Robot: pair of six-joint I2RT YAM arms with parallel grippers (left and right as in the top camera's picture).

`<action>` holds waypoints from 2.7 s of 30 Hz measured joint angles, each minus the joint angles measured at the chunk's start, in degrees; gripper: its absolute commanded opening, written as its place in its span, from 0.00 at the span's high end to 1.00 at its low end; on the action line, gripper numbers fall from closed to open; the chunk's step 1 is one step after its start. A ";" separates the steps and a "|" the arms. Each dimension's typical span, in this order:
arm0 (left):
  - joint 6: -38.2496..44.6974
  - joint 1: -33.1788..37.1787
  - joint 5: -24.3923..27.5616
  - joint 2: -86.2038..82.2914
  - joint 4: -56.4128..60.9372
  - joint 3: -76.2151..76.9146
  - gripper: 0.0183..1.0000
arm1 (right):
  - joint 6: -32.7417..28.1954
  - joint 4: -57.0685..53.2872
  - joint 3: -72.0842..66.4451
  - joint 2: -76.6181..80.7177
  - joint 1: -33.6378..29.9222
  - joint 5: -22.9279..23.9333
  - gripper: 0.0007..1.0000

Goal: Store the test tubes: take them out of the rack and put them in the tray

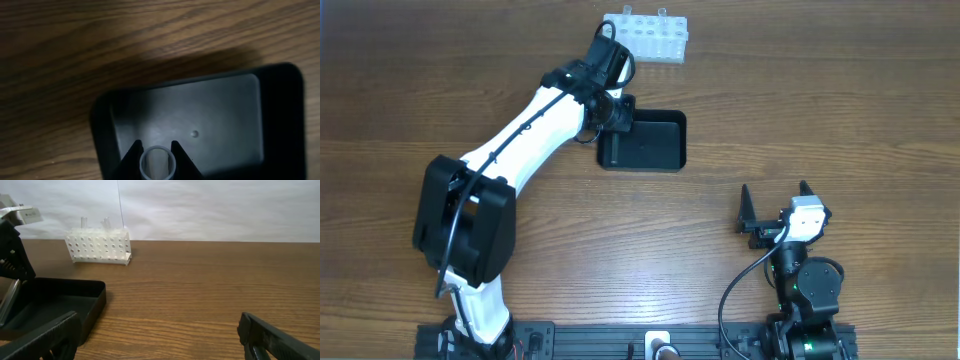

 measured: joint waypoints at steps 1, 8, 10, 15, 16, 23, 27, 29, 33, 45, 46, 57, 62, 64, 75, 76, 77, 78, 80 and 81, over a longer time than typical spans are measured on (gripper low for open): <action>-0.04 0.04 -0.44 0.11 0.22 0.00 0.81 | 0.00 0.00 0.00 0.00 0.00 0.00 0.01; -0.22 0.48 -1.90 0.20 0.63 0.00 0.70 | 0.00 0.00 0.00 0.00 0.00 0.00 0.01; -0.26 0.57 -2.12 0.20 0.66 0.00 0.60 | 0.00 0.00 0.00 0.00 0.00 0.00 0.01; -0.20 0.57 -2.25 0.24 2.82 0.00 0.21 | 0.00 0.00 0.00 0.00 0.00 0.00 0.01; -0.39 0.57 -2.54 0.24 4.61 0.00 0.15 | 0.02 0.00 0.00 0.00 0.00 0.00 0.01; -0.46 0.11 -6.95 0.04 21.46 0.39 0.03 | 0.02 -0.02 0.00 0.00 0.00 -0.02 0.01; -0.48 -0.31 -11.67 -0.31 32.50 0.68 0.02 | 0.00 -0.02 0.00 0.00 0.00 -0.02 0.01; -0.46 -0.35 -14.14 -0.35 37.53 0.79 0.02 | 0.00 -0.02 0.00 0.00 0.00 0.00 0.01; -0.48 0.04 -17.31 -0.24 46.62 0.85 0.02 | 0.00 0.00 0.00 0.00 0.00 -0.02 0.01; 2.67 1.18 -19.54 9.31 64.26 1.27 0.00 | 0.00 -0.02 0.00 0.00 0.00 -0.02 0.01; 3.13 1.22 -19.52 9.94 65.07 1.27 0.00 | -0.02 0.00 0.00 0.00 0.00 -0.02 0.01; 6.93 4.35 -16.87 15.85 72.30 1.27 0.00 | 0.02 -0.02 0.00 0.00 0.00 0.00 0.01; 8.85 4.20 -16.37 18.43 72.28 1.92 0.00 | 0.02 0.00 0.00 0.00 0.00 0.00 0.01; 10.05 4.11 -16.00 19.82 72.15 3.58 0.00 | 0.00 -0.02 0.00 0.00 0.00 0.00 0.01; 12.41 4.70 -14.51 24.35 71.80 10.05 0.02 | 0.00 0.00 0.00 0.00 0.00 0.00 0.01; 12.41 4.70 -14.53 24.41 71.80 10.05 0.03 | 0.02 -0.02 0.00 0.00 0.00 0.00 0.01; 12.44 4.70 -14.51 24.44 71.78 10.05 0.05 | 0.02 0.00 0.00 0.00 0.00 0.00 0.01; 12.44 4.70 -14.51 24.46 71.76 10.05 0.06 | 0.02 0.00 0.00 0.00 0.00 0.00 0.01; 12.48 4.70 -14.51 24.46 71.30 10.08 0.07 | 0.02 0.00 0.00 0.00 0.00 0.00 0.01; 12.48 4.70 -14.49 24.46 70.95 10.08 0.07 | 0.00 -0.02 0.00 0.00 0.00 0.00 0.01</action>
